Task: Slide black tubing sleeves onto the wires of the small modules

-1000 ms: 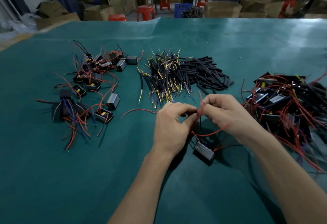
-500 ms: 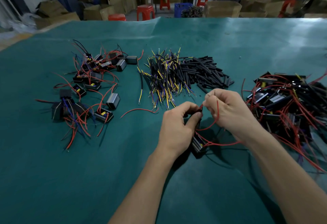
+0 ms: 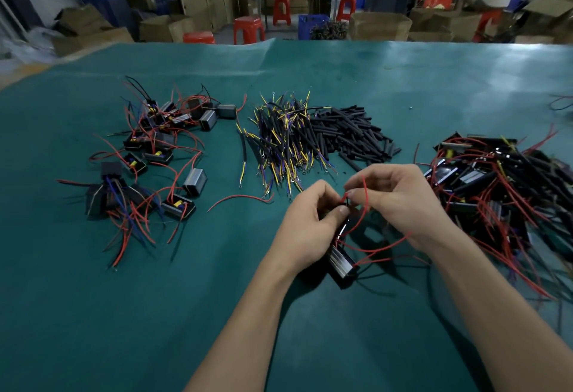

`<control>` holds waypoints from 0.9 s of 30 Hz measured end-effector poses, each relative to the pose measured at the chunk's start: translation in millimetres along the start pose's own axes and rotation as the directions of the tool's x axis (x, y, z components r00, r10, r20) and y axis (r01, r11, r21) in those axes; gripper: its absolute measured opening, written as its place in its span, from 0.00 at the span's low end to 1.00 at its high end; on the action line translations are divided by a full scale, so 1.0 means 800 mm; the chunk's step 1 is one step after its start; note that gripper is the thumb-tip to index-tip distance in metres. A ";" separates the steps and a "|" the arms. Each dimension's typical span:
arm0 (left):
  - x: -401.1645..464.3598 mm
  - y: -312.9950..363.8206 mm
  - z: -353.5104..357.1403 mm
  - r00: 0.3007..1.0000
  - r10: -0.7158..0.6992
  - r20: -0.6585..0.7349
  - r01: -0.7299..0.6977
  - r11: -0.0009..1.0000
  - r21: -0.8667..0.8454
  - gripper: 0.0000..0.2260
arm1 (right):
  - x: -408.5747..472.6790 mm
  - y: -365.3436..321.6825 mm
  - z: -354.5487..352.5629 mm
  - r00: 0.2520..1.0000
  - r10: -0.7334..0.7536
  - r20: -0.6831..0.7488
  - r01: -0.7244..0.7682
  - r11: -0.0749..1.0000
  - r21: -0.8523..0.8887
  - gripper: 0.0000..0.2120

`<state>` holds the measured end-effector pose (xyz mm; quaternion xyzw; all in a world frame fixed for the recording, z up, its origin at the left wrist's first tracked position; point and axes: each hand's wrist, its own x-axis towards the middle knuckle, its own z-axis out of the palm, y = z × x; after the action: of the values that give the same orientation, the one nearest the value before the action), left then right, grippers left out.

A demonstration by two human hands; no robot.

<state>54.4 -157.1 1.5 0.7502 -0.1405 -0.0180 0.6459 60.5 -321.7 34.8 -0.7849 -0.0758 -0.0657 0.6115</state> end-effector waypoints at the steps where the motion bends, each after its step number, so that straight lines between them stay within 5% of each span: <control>1: 0.000 0.002 -0.001 1.000 0.000 0.006 0.000 1.000 -0.021 0.11 | 0.001 0.001 0.001 1.000 -0.004 -0.003 0.004 1.000 -0.009 0.12; 5: -0.001 0.001 0.000 1.000 0.001 0.004 -0.001 0.999 -0.043 0.10 | 0.005 0.002 -0.002 0.998 0.027 -0.055 -0.032 0.995 -0.091 0.12; 10: 0.001 0.001 0.002 1.000 0.022 -0.008 -0.022 1.000 0.011 0.07 | 0.047 -0.021 -0.039 0.912 -0.058 -0.405 -0.061 0.960 -0.274 0.10; 14: 0.002 -0.003 0.004 1.000 0.026 -0.011 -0.025 0.998 0.065 0.06 | 0.098 -0.030 -0.051 0.969 0.011 -0.246 -0.183 0.699 -0.691 0.10; 18: 0.003 -0.005 0.006 1.000 0.025 -0.011 -0.024 0.995 0.099 0.05 | 0.129 -0.011 -0.043 0.980 0.181 -0.084 -0.166 0.505 -0.847 0.08; 22: 0.004 -0.010 0.007 1.000 0.021 -0.010 -0.020 0.992 0.124 0.06 | 0.136 0.008 -0.040 0.985 0.173 -0.014 -0.097 0.482 -0.871 0.05; 27: 0.006 -0.015 0.006 1.000 0.008 -0.014 -0.006 0.990 0.139 0.07 | 0.139 0.012 -0.046 0.986 0.153 -0.069 -0.147 0.585 -0.798 0.07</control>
<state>60.7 -161.3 -10.3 0.7930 -0.1394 -0.0003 0.5931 170.7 -355.1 56.5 -0.9791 0.0260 -0.0381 0.1981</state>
